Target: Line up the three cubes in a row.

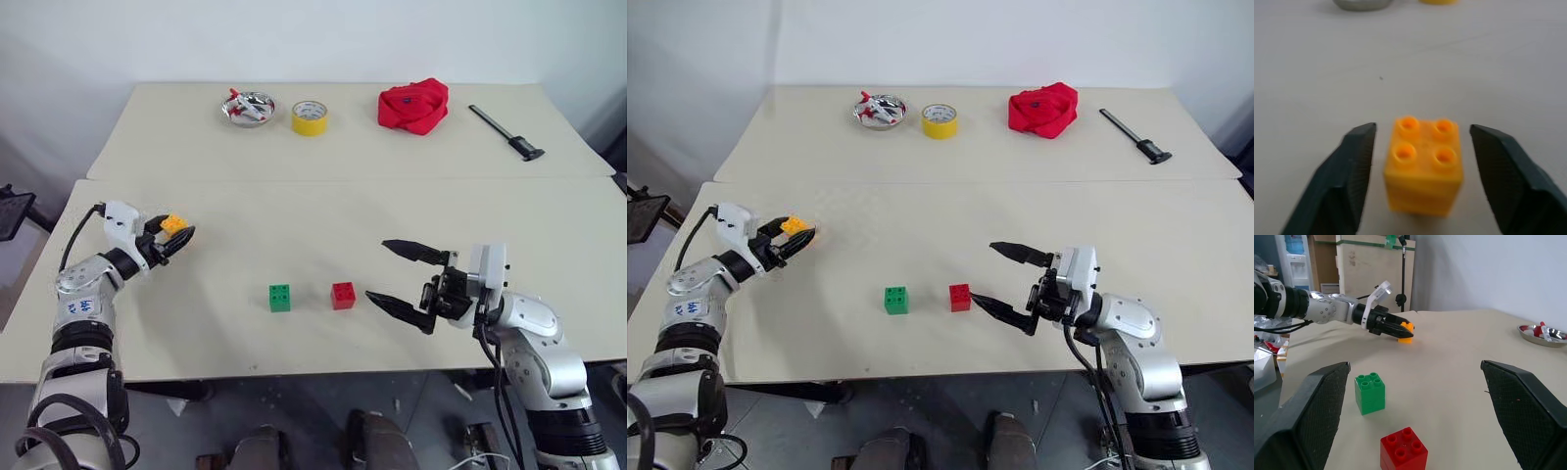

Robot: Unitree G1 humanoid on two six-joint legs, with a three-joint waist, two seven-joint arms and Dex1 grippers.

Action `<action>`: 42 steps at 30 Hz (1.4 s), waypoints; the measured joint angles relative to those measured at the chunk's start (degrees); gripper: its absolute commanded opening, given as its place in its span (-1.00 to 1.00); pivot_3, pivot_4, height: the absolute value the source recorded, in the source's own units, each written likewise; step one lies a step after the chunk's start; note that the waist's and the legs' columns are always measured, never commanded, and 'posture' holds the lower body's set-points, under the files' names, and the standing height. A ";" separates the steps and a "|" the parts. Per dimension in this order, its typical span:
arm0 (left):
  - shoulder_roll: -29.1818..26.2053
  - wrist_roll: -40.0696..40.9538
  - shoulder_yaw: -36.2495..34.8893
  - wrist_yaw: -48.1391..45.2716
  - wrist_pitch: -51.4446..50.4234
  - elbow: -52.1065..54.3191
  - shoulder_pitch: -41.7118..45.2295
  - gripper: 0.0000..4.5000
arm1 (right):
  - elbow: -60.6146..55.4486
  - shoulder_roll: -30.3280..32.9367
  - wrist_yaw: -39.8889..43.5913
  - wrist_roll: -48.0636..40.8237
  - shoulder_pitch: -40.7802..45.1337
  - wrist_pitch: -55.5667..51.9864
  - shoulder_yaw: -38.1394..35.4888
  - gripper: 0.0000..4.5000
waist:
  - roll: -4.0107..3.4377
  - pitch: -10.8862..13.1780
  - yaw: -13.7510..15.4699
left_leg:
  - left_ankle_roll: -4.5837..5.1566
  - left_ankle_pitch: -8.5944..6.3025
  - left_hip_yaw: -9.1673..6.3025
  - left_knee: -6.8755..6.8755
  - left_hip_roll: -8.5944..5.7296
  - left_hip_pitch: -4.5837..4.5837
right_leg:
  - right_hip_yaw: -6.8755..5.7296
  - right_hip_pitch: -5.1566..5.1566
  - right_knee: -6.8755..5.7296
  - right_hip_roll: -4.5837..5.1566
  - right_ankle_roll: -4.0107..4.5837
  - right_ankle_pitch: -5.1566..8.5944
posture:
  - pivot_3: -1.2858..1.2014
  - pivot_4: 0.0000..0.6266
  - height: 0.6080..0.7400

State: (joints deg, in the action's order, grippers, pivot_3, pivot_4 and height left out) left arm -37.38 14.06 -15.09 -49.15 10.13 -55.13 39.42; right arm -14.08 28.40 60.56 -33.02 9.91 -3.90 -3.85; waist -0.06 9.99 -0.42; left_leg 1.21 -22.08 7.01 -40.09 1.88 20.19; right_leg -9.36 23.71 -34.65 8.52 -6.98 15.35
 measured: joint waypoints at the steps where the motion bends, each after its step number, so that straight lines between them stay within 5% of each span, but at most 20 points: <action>1: -0.51 0.00 0.03 -1.16 0.10 0.10 -0.14 -0.20 | -0.23 0.00 -0.21 0.00 -0.07 0.00 0.00 1.00 | 0.00 0.00 0.00 | 0.00 0.00 0.00 0.00 0.00 0.00 | 0.01 0.00 0.00 0.00 0.00 0.00 | 0.03 -0.52 1.00; 2: -1.34 0.00 0.07 -2.25 0.35 0.13 -0.49 -0.33 | -0.45 0.00 -0.44 0.00 -0.09 0.00 0.00 1.00 | 0.00 0.00 0.00 | 0.00 0.00 0.00 0.00 0.00 -0.01 | 0.01 0.00 0.00 0.00 0.00 0.00 | 0.03 -0.52 1.00; 6: -3.06 0.52 0.26 -7.59 0.39 2.19 -1.95 -0.33 | -0.55 0.03 -1.09 0.05 -0.35 0.00 0.01 1.00 | 0.00 0.00 -0.01 | 0.00 0.00 0.00 0.00 0.00 -0.01 | 0.01 0.00 -0.02 0.00 0.00 0.00 | 0.03 -0.52 1.00; 10: -6.37 3.48 5.30 -25.09 -0.58 20.91 -10.33 -0.33 | -1.14 0.99 -1.03 -0.13 -1.05 -0.11 -0.53 1.00 | 0.01 0.01 0.18 | -0.01 -0.01 -0.04 0.01 0.01 0.01 | 0.02 0.00 0.00 0.00 0.00 0.00 | 0.03 -0.52 1.00; 15: -6.02 6.19 8.90 -36.58 2.16 29.46 -13.67 -0.33 | -0.71 2.38 0.19 -0.21 -1.15 -0.33 -1.11 1.00 | 0.00 0.01 0.24 | -0.03 0.00 0.01 -0.07 0.02 -0.01 | 0.11 -0.03 0.02 0.00 0.01 0.02 | 0.03 -0.52 1.00; 25: -3.66 5.71 13.69 -36.85 5.75 24.45 -10.44 -0.33 | 0.91 3.38 3.62 -0.17 -2.10 -1.25 -0.97 1.00 | 0.00 0.01 0.29 | -0.01 0.01 -0.02 -0.09 0.00 0.01 | 0.11 -0.03 -0.01 0.00 0.01 0.01 | 0.03 -0.52 1.00; 34: -6.20 6.80 14.76 -36.82 -0.61 27.62 -11.75 0.87 | 2.24 3.49 4.60 -0.12 -1.91 -1.26 -1.00 1.00 | 0.01 0.02 0.19 | -0.01 0.01 -0.06 -0.08 0.02 0.01 | 0.11 -0.02 -0.02 0.00 0.01 0.01 | 0.03 -0.52 1.00; 42: -15.31 11.37 3.68 -34.02 -10.27 35.62 -22.54 0.87 | 3.95 10.33 11.08 -1.05 -0.17 -3.37 -1.82 1.00 | -0.03 0.05 0.07 | 0.01 0.00 -0.22 -0.06 0.08 -0.03 | 0.21 0.00 0.02 0.02 0.02 0.02 | 0.03 -0.52 1.00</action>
State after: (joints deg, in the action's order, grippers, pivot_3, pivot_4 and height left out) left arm -52.68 25.43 -11.40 -83.17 -0.14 -19.50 16.87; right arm -10.13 38.73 71.65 -34.07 9.74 -7.27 -5.67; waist -0.10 10.04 -0.35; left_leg 1.22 -22.08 6.80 -40.15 1.96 20.16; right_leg -9.16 23.71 -34.63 8.54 -6.96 15.37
